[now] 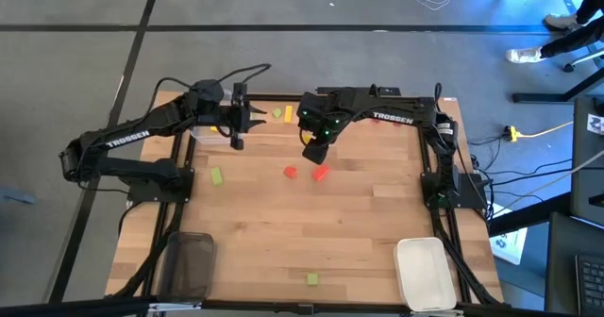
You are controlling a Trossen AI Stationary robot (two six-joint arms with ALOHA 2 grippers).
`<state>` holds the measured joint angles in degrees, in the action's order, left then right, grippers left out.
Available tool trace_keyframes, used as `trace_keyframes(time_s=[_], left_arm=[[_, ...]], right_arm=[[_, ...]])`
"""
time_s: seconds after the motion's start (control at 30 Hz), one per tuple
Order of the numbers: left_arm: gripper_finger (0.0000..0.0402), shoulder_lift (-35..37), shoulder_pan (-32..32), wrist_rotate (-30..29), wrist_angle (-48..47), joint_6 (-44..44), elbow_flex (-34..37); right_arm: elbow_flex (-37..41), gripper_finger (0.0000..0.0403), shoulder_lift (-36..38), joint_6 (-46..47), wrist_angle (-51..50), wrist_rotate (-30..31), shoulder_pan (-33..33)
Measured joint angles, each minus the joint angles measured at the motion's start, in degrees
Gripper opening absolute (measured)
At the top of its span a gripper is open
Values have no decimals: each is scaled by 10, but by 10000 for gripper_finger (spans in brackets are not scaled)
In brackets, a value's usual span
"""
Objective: Sort & place blocks by color
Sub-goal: Put the yellow block into the transparent bin
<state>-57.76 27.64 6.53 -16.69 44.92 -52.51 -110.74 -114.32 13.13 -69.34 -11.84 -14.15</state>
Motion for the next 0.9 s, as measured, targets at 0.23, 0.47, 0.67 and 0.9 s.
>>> trace_keyframes(time_s=[0.23,0.47,0.67,0.9], left_arm=[[92,0,-4,6,1,47,0],[93,-13,-27,59,-4,224,0],[93,-30,-56,70,5,305,0],[93,-69,-90,84,32,337,0]], right_arm=[[0,101,0,-9,18,-15,0],[0,101,1,-50,93,-138,0],[0,101,1,-90,101,-153,0],[0,101,1,-119,114,-154,0]])
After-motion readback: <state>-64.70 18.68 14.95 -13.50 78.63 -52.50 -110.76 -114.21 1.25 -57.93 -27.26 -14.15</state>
